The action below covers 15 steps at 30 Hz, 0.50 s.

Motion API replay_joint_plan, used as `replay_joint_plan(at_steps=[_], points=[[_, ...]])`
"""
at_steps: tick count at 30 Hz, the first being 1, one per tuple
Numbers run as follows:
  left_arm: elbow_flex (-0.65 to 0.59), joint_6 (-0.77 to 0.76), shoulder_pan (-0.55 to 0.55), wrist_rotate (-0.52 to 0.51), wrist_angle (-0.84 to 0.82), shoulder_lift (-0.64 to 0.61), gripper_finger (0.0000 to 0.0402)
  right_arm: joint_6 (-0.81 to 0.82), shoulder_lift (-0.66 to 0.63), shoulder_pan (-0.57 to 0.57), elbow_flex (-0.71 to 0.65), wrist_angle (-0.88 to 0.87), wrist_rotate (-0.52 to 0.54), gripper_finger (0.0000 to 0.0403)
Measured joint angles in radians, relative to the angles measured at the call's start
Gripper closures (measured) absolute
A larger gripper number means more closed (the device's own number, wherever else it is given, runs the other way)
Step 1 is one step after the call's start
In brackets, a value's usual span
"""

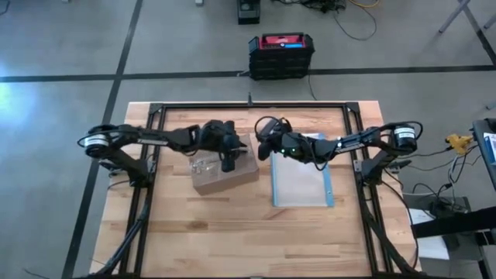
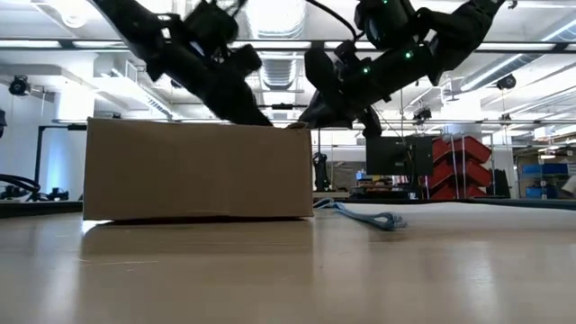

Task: Unpack boxes
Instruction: Open the cardboard box using the silver cutter

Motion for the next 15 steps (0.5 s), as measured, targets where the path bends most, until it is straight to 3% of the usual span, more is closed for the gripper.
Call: replay_joint_plan(at_steps=[5,15], points=[[0.025,0.014,0.013,0.007,-0.071,0.031,0.0322,0.070,0.023,0.013,0.002,0.055,0.006,0.0360],[0.020,-0.004,0.014,-0.002,-0.124,-0.003,0.0322,0.063,0.069,0.042,0.042,0.055,0.053,0.0360]])
